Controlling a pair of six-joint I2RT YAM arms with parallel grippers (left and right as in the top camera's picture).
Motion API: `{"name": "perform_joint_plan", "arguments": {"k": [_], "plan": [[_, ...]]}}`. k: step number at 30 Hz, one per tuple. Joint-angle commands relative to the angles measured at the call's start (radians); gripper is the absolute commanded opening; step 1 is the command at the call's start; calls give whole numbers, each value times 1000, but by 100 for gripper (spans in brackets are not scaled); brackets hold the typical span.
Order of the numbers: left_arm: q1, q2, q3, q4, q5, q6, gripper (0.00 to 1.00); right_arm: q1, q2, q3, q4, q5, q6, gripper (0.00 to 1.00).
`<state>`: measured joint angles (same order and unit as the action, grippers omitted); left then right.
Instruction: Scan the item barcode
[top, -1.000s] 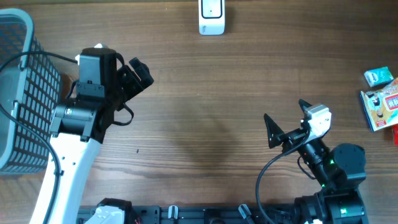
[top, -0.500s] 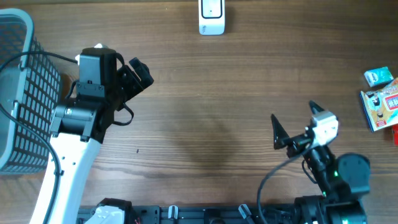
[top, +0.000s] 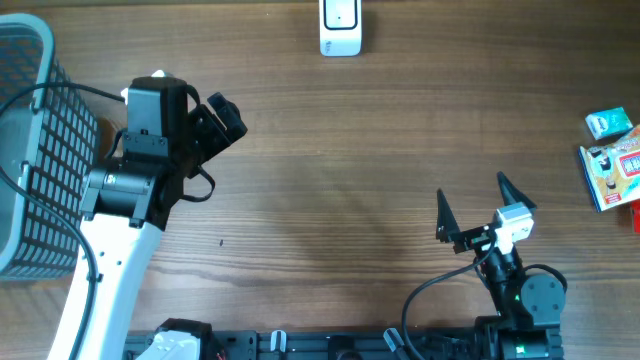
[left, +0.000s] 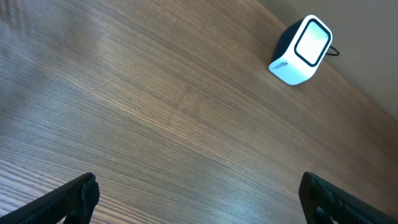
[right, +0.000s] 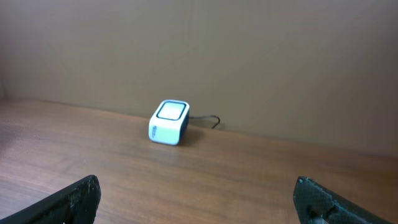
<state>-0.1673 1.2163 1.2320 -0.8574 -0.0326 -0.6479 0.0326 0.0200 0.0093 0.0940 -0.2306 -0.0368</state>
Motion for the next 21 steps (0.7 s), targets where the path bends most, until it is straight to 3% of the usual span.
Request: {"name": "perform_joint_plan", "arguments": {"k": [1,4,21], "plan": [[2,2,10,3,-14,16,100,-11,-17,-5,1,14,11,100],[2,2,10,3,-14,16,100,-27,-17,-5,-79,14,18,100],[2,2,10,3,-14,16,100,-27,-16,-4,-78,14,21,100]]}}
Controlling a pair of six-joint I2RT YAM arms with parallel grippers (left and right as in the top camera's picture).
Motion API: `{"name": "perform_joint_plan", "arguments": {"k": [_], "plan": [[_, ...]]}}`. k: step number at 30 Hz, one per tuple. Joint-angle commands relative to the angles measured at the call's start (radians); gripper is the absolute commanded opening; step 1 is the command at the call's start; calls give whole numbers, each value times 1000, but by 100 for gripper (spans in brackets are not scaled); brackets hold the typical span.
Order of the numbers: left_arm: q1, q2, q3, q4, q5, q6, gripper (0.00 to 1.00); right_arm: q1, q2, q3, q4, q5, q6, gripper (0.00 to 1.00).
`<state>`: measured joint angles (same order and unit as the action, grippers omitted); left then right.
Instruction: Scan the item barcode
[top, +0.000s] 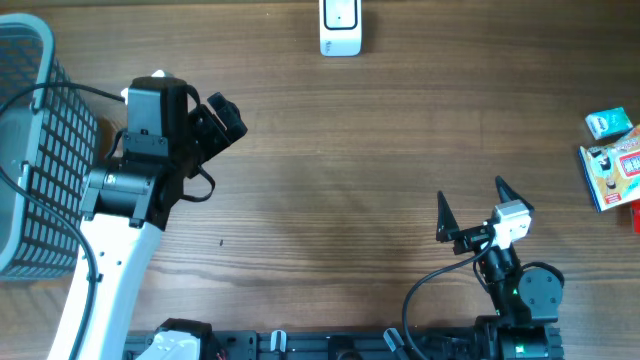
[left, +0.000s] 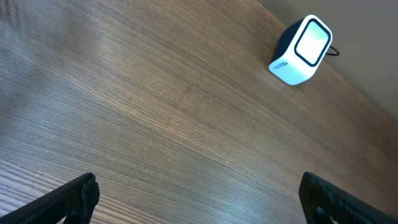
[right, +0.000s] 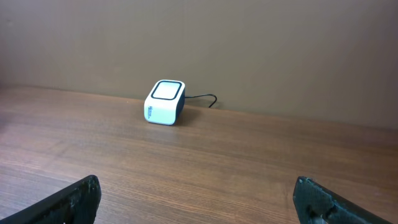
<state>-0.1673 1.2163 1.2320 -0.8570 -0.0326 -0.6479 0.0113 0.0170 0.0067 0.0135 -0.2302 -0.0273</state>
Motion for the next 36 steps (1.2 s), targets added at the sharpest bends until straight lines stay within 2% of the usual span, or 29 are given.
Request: {"name": "perform_joint_plan", "arguments": {"k": [1,28,36], "plan": [[2,2,10,2,-14,16,100,-5,-13,-2,3,14,11,100],[2,2,10,2,-14,16,100,-5,-13,-2,1,26,1,100],[2,2,10,2,-14,16,100,-5,-14,-1,-15,157,12,98]]}}
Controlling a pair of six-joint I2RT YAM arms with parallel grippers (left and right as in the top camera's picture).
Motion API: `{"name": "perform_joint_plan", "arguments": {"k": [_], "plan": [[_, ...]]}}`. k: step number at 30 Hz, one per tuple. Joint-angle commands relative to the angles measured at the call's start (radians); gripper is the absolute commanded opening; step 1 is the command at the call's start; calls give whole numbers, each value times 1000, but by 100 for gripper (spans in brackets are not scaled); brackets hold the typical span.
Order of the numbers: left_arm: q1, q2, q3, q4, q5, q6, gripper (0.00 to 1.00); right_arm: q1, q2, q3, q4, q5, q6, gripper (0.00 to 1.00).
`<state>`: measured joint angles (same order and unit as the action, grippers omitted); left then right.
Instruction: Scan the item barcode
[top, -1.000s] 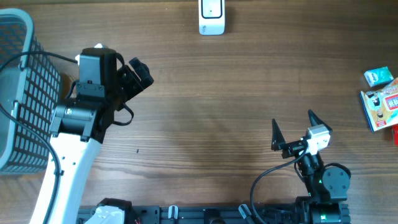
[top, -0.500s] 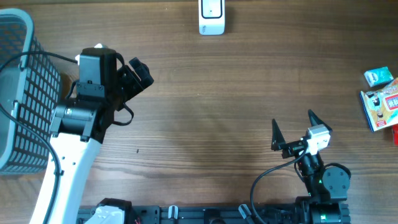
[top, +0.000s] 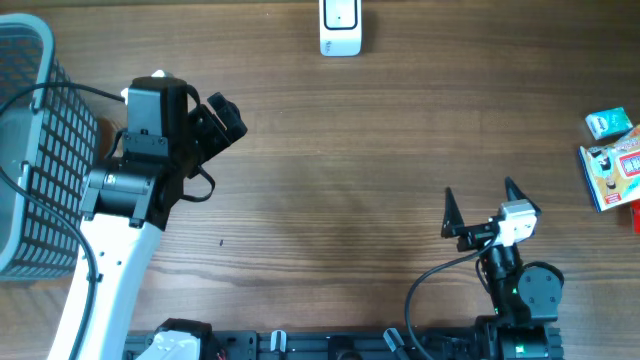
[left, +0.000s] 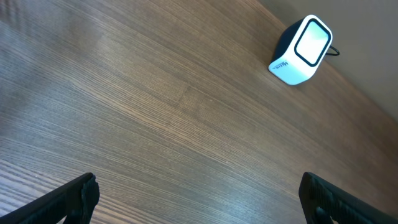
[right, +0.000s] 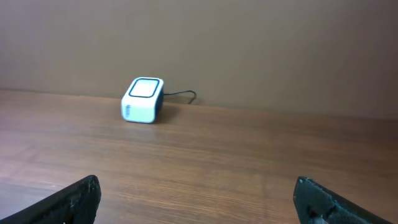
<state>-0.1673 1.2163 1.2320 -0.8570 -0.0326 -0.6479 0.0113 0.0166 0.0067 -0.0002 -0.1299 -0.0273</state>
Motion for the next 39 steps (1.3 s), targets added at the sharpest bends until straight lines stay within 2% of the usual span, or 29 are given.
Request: {"name": "perform_joint_plan", "arguments": {"k": [1,29,34,36,39], "plan": [[2,2,10,2,-14,16,100,-5,-13,-1,-2,64,11,100],[2,2,10,2,-14,16,100,-5,-13,-1,2,48,11,99],[3,-14,8,-114,-36,16,100,-5,-13,-1,2,48,11,100],[-4,-47,-20,-134,-29,63,100,-5,-13,-1,2,48,11,100],[-7,-124,-132,-60,7,208,100,-5,-13,-1,2,48,11,100]]}}
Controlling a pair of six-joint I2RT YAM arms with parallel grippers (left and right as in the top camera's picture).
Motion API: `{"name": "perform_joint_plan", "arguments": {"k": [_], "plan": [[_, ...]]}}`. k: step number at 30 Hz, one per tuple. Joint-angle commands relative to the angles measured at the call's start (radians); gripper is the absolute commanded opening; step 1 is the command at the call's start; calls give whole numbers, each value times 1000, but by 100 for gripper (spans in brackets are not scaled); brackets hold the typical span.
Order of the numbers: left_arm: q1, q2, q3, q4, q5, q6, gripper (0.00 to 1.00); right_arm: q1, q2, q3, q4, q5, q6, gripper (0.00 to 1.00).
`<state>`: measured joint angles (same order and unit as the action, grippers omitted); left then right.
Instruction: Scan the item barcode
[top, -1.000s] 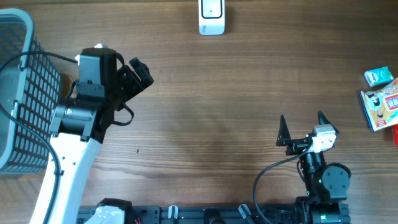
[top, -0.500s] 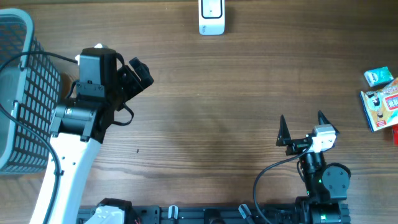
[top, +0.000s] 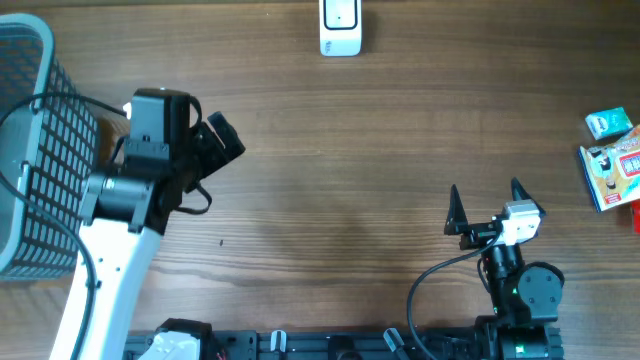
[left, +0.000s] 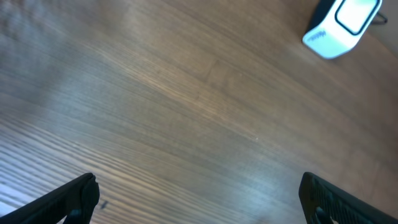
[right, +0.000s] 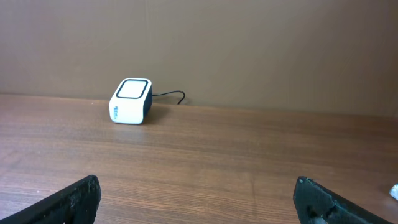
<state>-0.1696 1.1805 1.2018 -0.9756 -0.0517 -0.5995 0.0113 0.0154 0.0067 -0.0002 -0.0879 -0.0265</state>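
Observation:
The white barcode scanner (top: 340, 28) stands at the table's far edge; it also shows as the scanner (left: 345, 22) in the left wrist view and the scanner (right: 131, 101) in the right wrist view. Items lie at the right edge: a teal box (top: 610, 123) and a blue-and-red box (top: 612, 170). My left gripper (top: 222, 140) hovers open at the left, fingers (left: 71, 198) wide apart, holding nothing. My right gripper (top: 485, 203) stands open near the front right, fingers (right: 329, 202) empty, well short of the items.
A grey wire basket (top: 25, 150) sits at the far left beside the left arm. A red item (top: 636, 215) pokes in at the right edge. The scanner's cable (right: 171, 94) runs behind it along the back wall.
My left arm has shifted slightly toward the front, so the scanner now sits in the top right corner of its wrist view. The right gripper turned a little further right. Both stay open.
Both grippers were open and empty throughout. The left arm held still over the first three moments and has now shifted. The right gripper has turned rightward step by step, the scanner sitting further left in its view each time.

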Motion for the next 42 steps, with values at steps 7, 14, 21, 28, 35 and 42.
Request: {"name": "perform_joint_plan", "arguments": {"k": [7,14,21,28,35,42], "plan": [[16,-474,-575,497,172,406,100,-5,-12,-1,2,6,10,100],[143,-953,-843,460,175,406,100,-5,-12,-1,2,7,10,100],[189,-1099,-992,560,175,440,100,-5,-12,-1,2,7,10,100],[189,-1159,-1110,719,197,518,100,-5,-12,-1,2,6,10,100],[189,-1169,-1135,771,227,640,100,-5,-12,-1,2,6,10,100],[189,-1178,-1174,877,253,722,100,-5,-12,-1,2,6,10,100]]}}
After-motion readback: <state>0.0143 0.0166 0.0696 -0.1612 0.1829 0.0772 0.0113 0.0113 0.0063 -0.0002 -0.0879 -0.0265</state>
